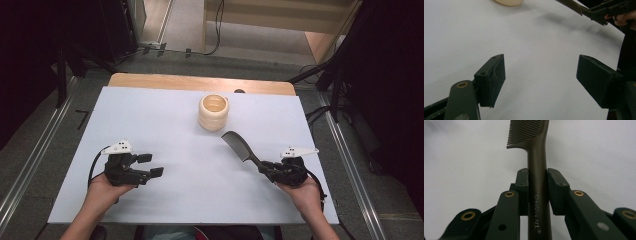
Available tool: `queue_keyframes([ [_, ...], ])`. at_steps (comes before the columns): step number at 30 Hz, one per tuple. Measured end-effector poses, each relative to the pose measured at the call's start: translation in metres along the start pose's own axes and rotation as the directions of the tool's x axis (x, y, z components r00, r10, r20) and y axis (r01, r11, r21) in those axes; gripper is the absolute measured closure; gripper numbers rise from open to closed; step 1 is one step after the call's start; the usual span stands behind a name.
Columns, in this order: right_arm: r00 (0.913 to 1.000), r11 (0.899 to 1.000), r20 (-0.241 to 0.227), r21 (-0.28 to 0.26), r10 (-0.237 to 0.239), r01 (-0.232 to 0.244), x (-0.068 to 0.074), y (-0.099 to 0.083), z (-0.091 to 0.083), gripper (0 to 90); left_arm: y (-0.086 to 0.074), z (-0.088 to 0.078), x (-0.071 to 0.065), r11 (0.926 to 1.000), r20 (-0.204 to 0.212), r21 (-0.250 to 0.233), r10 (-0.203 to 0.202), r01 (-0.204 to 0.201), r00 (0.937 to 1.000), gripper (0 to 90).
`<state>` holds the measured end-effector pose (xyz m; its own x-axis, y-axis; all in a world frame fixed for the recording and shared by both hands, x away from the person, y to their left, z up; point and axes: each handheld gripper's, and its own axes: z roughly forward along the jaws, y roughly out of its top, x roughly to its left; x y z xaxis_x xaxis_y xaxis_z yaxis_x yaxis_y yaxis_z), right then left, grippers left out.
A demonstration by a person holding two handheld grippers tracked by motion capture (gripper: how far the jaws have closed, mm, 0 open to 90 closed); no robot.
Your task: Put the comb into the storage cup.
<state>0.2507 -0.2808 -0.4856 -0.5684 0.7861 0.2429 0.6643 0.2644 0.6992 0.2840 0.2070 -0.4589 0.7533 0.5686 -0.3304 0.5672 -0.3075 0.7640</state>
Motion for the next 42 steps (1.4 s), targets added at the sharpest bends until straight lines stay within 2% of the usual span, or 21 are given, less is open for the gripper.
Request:
queue_keyframes([
  [8,0.9998,0.997,-0.001,-0.079,-0.018,0.018,0.012,0.01,-0.003,70.4,0.002,0.0,-0.003,1.0,-0.004,-0.005,-0.005,0.005,1.0,24.2],
  [18,0.9997,0.992,0.003,-0.127,-0.022,0.022,0.021,0.019,-0.002,70.4,0.005,0.0,-0.007,0.9999,-0.016,-0.011,-0.008,0.008,0.9998,24.2],
  [24,0.9998,0.985,0.019,-0.173,-0.012,0.015,0.027,0.023,-0.002,70.4,0.007,0.001,-0.01,0.9997,-0.015,-0.02,-0.016,0.016,0.9998,24.2],
  [33,0.9991,0.981,0.043,-0.195,0.002,0.006,0.034,0.026,0.002,70.4,0.014,0.007,-0.013,0.9984,-0.013,-0.033,-0.046,0.045,0.9989,24.2],
  [38,0.9973,0.978,0.064,-0.209,0.037,-0.023,0.039,0.027,0.007,70.4,0.022,0.011,-0.015,0.9963,0.006,-0.051,-0.069,0.069,0.9976,24.2],
  [42,0.9955,0.975,0.079,-0.22,0.054,-0.035,0.042,0.029,0.009,70.4,0.029,0.015,-0.017,0.9977,0.006,-0.039,-0.055,0.055,0.9985,24.2],
])
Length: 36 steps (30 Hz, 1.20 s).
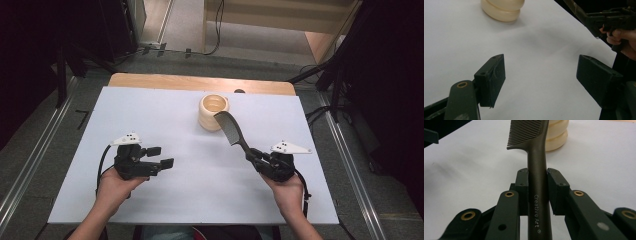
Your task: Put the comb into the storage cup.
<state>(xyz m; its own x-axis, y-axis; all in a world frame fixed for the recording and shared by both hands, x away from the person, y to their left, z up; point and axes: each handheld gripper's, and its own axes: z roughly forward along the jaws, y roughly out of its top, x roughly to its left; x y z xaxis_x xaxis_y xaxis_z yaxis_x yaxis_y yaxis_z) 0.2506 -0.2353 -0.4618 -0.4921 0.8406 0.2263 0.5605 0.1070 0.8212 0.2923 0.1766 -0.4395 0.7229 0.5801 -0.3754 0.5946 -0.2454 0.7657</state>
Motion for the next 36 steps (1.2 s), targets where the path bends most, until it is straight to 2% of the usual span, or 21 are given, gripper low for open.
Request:
queue_keyframes([
  [7,0.9998,1.0,0.021,-0.031,0.005,-0.004,0.003,0.002,0.0,70.3,0.008,0.007,-0.002,1.0,-0.006,0.001,0.003,-0.003,1.0,24.2],
  [16,1.0,0.998,0.003,-0.067,0.001,-0.001,0.011,0.009,0.005,70.4,0.018,0.012,-0.004,0.9999,-0.003,-0.012,-0.001,0.001,1.0,24.2],
  [25,0.9993,0.996,-0.02,-0.086,-0.031,0.029,0.029,0.019,0.018,70.4,0.025,0.011,-0.004,0.9994,-0.003,-0.033,-0.015,0.015,0.9999,24.2],
  [36,0.9979,0.994,-0.043,-0.099,-0.048,0.043,0.051,0.031,0.041,70.4,0.03,0.009,-0.002,0.9985,-0.032,-0.047,-0.028,0.026,0.9991,24.2],
])
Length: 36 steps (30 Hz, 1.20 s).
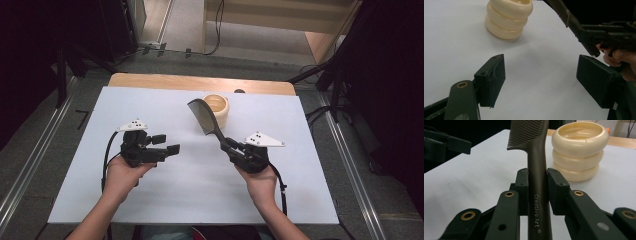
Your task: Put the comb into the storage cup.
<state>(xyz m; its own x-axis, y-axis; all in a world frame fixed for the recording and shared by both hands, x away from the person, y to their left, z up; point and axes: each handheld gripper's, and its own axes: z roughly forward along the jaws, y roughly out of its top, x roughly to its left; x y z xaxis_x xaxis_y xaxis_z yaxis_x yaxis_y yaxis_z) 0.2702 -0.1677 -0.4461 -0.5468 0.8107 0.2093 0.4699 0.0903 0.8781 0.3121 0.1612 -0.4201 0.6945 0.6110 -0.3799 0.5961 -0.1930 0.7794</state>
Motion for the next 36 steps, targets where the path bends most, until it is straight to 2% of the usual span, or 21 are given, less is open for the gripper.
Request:
queue_keyframes([
  [7,0.9996,1.0,-0.012,-0.01,0.024,-0.024,0.009,0.003,0.016,70.4,0.002,0.0,0.001,1.0,-0.017,-0.004,-0.006,0.005,0.9998,24.2],
  [20,0.9993,0.999,-0.018,-0.032,0.032,-0.032,0.023,0.006,0.039,70.4,0.015,0.004,-0.001,0.9988,-0.029,-0.043,-0.026,0.025,0.9993,24.3],
  [27,0.999,0.998,-0.026,-0.04,0.037,-0.038,0.03,0.007,0.049,70.4,0.017,0.008,0.001,0.9961,-0.038,-0.067,-0.06,0.057,0.9975,24.4],
  [36,0.9972,0.997,-0.047,-0.052,0.058,-0.061,0.037,0.007,0.06,70.4,0.019,0.014,0.004,0.9884,-0.053,-0.112,-0.109,0.103,0.9926,24.4],
])
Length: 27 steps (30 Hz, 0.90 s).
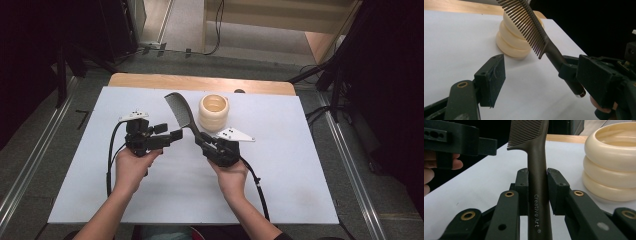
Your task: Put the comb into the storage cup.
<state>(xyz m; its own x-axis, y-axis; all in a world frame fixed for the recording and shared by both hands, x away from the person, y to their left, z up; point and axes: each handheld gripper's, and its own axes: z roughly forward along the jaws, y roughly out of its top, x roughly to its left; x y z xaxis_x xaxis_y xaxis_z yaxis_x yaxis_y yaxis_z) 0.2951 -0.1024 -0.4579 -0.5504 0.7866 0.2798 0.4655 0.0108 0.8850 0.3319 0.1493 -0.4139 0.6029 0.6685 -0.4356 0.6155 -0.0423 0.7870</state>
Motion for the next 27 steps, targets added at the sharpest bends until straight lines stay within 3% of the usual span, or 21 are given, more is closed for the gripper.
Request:
queue_keyframes([
  [20,0.9992,0.999,-0.025,-0.033,0.03,-0.03,0.011,0.001,0.013,70.4,-0.002,0.014,0.002,0.9926,-0.025,-0.072,-0.1,0.098,0.9947,26.5],
  [27,0.9986,0.998,-0.034,-0.037,0.04,-0.041,0.015,0.001,0.017,70.4,-0.004,0.02,0.002,0.9868,-0.007,-0.087,-0.137,0.136,0.9905,28.8],
])
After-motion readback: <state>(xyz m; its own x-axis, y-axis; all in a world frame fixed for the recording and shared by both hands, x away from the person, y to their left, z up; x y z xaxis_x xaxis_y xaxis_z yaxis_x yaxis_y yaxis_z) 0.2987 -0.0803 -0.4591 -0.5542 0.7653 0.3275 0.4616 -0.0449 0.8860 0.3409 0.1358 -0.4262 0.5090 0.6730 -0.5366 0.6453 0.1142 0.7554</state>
